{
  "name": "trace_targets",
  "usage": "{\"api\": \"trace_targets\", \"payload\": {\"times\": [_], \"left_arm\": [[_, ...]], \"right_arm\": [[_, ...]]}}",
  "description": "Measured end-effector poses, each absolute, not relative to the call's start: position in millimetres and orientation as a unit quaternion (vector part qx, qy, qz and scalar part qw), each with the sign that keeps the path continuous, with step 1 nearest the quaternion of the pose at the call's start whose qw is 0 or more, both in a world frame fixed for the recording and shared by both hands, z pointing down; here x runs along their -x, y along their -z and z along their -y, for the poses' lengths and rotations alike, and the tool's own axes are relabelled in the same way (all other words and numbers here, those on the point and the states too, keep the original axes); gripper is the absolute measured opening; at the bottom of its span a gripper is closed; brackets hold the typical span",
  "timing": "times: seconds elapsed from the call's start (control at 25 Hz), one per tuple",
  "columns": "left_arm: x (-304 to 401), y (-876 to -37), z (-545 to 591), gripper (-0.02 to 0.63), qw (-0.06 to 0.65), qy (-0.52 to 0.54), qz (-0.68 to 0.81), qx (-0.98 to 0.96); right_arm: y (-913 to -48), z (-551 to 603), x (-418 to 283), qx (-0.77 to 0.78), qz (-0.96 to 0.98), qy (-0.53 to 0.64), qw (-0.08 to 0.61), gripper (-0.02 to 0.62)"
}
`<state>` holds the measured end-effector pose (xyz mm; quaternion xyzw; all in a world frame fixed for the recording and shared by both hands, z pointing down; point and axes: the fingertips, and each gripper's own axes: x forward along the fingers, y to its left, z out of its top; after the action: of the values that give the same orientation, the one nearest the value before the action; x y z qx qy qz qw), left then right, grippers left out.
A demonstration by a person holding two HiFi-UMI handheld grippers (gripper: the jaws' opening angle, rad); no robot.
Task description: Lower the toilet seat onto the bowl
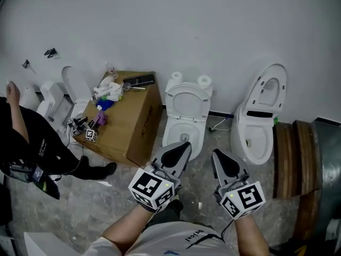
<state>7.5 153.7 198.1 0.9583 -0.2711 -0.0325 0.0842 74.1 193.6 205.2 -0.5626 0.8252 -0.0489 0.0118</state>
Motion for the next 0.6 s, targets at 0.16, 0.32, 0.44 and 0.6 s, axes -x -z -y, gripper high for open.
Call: {"api": "trace_targets", "payload": {"times": [0.16,0.32,0.44,0.6], "left_arm": [[-8,-207,-97,0.009,0.089,0.029,0.259,-0.961],[2,-217,-52,0.009,0.086,0.022,0.262,-0.961],[2,-221,-23,0.009,0.086,0.020,0.266,-0.960],[-12,-231,12,0.009,0.085,0.016,0.263,-0.961]], "right_arm": [[-212,-133,-68,0.565,-0.823,0.051,0.004,0.015],[-221,-87,-54,0.560,-0.827,0.051,-0.005,0.015],[-227,-59,-52,0.553,-0.831,0.051,-0.020,0.015],[-242,-17,-63,0.550,-0.833,0.057,-0.032,0.015]]}}
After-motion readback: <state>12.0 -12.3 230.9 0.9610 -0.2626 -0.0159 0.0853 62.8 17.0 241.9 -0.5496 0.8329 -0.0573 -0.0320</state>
